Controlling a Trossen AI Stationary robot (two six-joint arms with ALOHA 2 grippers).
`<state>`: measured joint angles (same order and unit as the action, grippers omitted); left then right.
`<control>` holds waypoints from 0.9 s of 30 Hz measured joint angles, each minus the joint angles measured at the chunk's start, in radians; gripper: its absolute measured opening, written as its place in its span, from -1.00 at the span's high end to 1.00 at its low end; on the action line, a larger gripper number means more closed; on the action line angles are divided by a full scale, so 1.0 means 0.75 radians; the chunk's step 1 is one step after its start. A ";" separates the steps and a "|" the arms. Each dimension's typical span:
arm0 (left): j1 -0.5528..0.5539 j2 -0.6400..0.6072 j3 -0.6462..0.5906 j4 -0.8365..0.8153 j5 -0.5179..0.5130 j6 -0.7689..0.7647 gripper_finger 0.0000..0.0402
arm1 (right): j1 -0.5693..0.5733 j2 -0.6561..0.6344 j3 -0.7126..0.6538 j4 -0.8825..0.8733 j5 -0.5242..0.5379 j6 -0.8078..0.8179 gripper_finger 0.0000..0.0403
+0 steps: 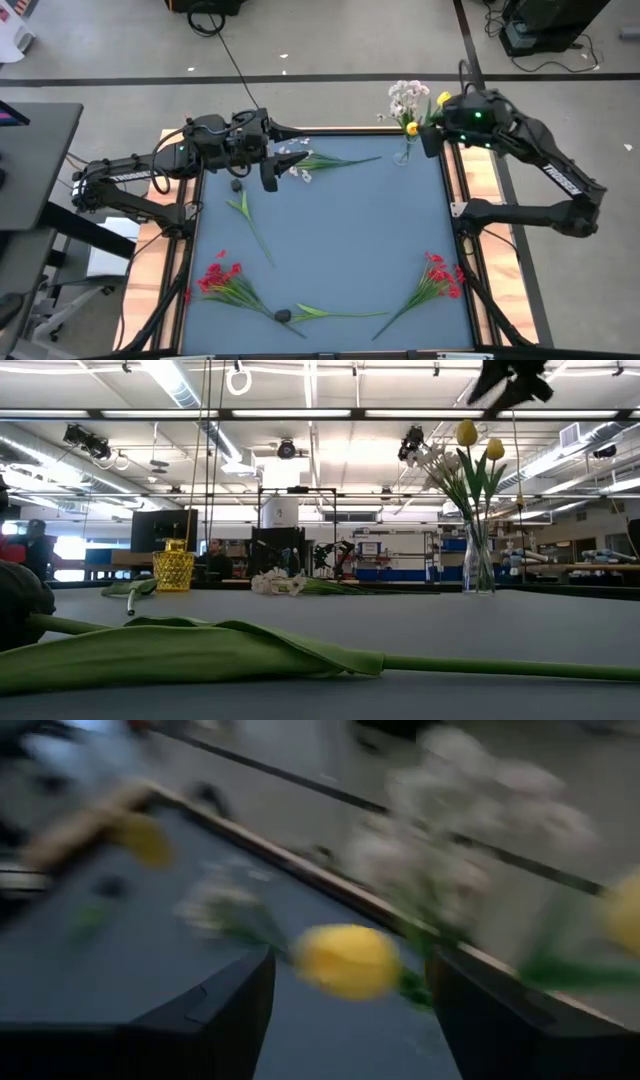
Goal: Sort flowers into vase by color
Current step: Put the white flowers into the transparent vase
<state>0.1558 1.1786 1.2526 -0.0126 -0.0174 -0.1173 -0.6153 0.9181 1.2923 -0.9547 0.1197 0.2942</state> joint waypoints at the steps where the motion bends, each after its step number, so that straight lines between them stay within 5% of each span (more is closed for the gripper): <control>1: 0.000 0.000 0.000 0.000 0.000 0.000 -0.41 | 0.026 -0.008 0.005 0.035 -0.047 0.000 -0.32; 7: 0.000 0.000 0.000 0.000 0.000 0.000 -0.41 | 0.273 0.038 -0.004 0.301 -0.184 -0.050 -0.32; 13: 0.000 0.000 0.000 0.000 0.000 0.000 -0.41 | 0.489 0.334 -0.026 0.383 -0.008 -0.182 -0.32; 21: 0.000 0.000 0.000 0.000 0.000 0.000 -0.41 | 0.507 0.756 -0.025 0.439 0.047 -0.319 -0.30; 27: 0.000 0.001 0.000 0.000 0.000 0.000 -0.41 | 0.448 1.023 -0.015 0.470 -0.086 -0.492 -0.24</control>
<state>0.1558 1.1790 1.2526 -0.0127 -0.0174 -0.1174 -0.2794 1.6852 1.2808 -0.6019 0.0555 -0.0749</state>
